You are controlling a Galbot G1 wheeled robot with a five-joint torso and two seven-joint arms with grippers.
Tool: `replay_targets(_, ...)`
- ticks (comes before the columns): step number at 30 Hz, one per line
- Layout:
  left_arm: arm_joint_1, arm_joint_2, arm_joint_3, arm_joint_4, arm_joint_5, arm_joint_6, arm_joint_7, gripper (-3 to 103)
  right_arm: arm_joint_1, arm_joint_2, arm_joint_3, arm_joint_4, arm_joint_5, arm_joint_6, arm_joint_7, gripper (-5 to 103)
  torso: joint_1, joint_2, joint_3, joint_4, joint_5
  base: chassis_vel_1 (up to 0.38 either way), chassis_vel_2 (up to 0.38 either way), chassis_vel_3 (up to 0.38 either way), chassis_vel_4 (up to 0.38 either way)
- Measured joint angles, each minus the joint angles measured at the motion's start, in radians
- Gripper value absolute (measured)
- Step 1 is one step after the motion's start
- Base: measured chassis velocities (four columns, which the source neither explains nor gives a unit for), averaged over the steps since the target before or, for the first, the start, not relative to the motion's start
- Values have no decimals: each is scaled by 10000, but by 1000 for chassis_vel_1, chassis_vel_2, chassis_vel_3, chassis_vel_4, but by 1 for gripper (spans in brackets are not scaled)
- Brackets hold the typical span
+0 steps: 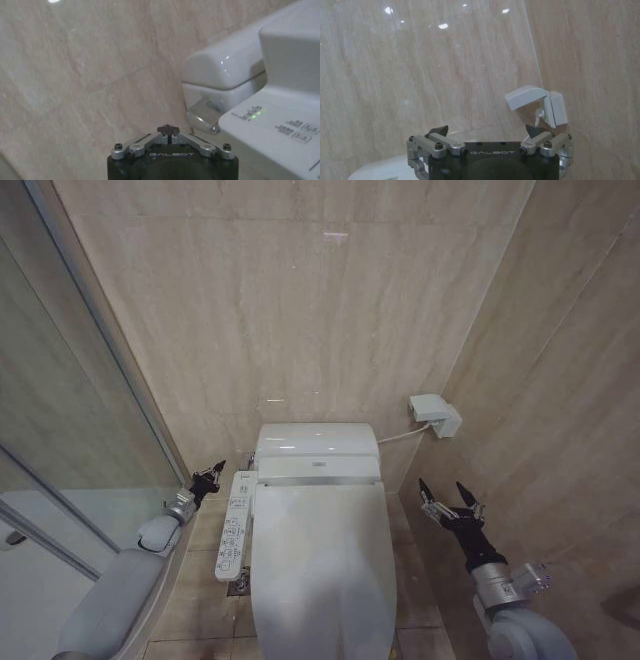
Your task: Open the toilet lid, clean the toilet bowl with a toilet brush, close the toilet lid, and flush.
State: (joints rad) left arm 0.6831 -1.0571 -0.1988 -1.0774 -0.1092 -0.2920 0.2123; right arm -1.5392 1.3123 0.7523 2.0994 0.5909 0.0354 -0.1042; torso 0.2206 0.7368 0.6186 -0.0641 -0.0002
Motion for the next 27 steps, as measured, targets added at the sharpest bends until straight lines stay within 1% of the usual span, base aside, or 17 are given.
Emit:
replay_targets(4,79,84,47,-319,12,-17,116,0,0,0,0,0,0,0,0,100,0,0,1,2,2,0,0,0,0)
replay_targets(14,24,-73,264,-258,2,-143,194,0,0,0,0,0,0,0,0,100,1,0,1,2,3,0,0,0,0)
replay_targets(20,-198,-226,432,145,-39,-255,345,0,0,0,0,0,0,0,0,100,2,0,1,1,2,0,0,0,0)
replay_targets(25,-454,-259,718,697,-467,-305,494,0,0,0,0,0,0,0,0,100,2,0,1,2,2,0,0,0,0)
replay_targets(27,-537,-293,797,833,-548,-321,523,0,-1,0,0,0,0,0,0,100,1,0,0,7,6,0,0,0,0)
